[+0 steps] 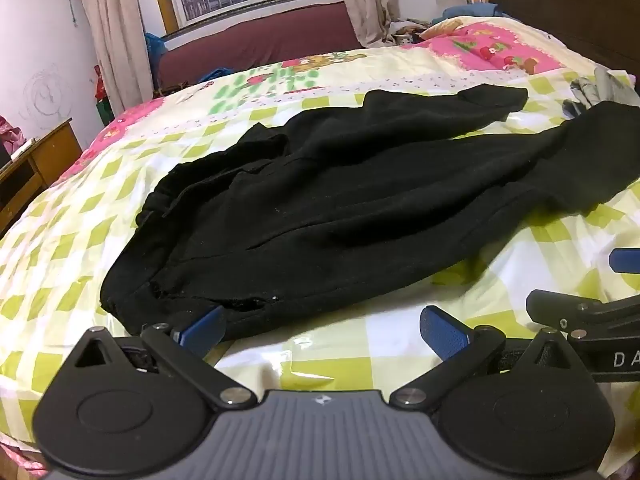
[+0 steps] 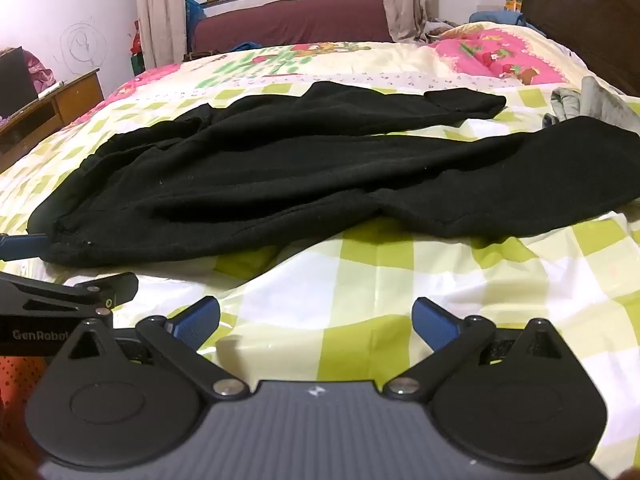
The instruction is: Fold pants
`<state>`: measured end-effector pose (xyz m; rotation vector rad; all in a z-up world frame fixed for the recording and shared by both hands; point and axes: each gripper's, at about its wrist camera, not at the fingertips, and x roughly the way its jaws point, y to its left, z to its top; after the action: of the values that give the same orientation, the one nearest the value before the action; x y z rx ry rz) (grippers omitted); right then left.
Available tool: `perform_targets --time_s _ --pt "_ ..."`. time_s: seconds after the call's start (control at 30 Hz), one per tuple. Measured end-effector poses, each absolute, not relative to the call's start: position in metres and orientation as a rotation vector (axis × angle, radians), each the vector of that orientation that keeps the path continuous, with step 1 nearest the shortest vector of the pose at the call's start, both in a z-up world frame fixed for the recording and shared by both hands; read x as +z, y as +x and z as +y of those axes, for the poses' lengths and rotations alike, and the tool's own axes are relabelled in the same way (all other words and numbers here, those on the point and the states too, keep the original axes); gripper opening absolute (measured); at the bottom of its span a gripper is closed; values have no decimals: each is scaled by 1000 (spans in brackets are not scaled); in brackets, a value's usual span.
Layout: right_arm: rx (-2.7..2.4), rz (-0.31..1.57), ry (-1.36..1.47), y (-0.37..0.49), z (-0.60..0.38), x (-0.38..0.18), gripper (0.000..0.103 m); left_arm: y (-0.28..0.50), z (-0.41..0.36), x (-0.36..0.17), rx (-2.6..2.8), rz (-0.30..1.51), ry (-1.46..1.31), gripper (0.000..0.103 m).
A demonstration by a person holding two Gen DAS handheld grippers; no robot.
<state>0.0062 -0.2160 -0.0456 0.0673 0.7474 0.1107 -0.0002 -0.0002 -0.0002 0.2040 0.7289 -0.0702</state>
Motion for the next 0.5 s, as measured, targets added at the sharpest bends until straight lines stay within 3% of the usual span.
perform_targets --time_s 0.5 --pt "114 751 74 7 -218 -47 102 0 -3 -2 -80 739 207 103"
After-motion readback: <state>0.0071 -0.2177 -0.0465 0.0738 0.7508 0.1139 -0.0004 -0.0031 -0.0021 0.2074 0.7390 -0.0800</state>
